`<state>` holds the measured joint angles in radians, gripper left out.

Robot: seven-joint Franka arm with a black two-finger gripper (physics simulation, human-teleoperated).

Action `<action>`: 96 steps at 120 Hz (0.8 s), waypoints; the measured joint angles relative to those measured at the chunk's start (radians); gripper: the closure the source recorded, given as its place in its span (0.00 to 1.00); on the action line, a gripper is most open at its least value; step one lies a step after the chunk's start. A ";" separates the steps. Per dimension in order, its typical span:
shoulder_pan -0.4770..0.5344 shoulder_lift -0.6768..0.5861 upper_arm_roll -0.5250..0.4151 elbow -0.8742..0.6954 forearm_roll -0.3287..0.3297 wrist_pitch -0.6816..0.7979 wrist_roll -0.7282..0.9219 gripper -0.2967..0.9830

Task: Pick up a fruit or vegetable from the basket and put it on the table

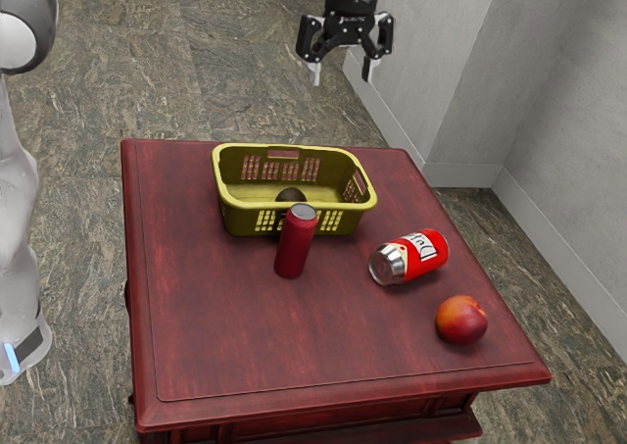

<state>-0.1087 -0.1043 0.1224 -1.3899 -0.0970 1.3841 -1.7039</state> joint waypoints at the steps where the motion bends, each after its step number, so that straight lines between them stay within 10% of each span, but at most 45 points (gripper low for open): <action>1: 0.017 0.002 -0.010 0.000 -0.004 -0.001 -0.002 0.23; 16: 0.111 -0.018 -0.050 -0.081 -0.040 0.000 -0.002 0.23; 40: 0.064 -0.491 -0.038 -0.738 -0.050 0.187 0.036 0.23; 96: 0.134 -0.332 -0.001 -0.798 -0.079 0.454 0.195 0.23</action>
<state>0.0253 -0.4360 0.1209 -2.1878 -0.1760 1.8380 -1.5093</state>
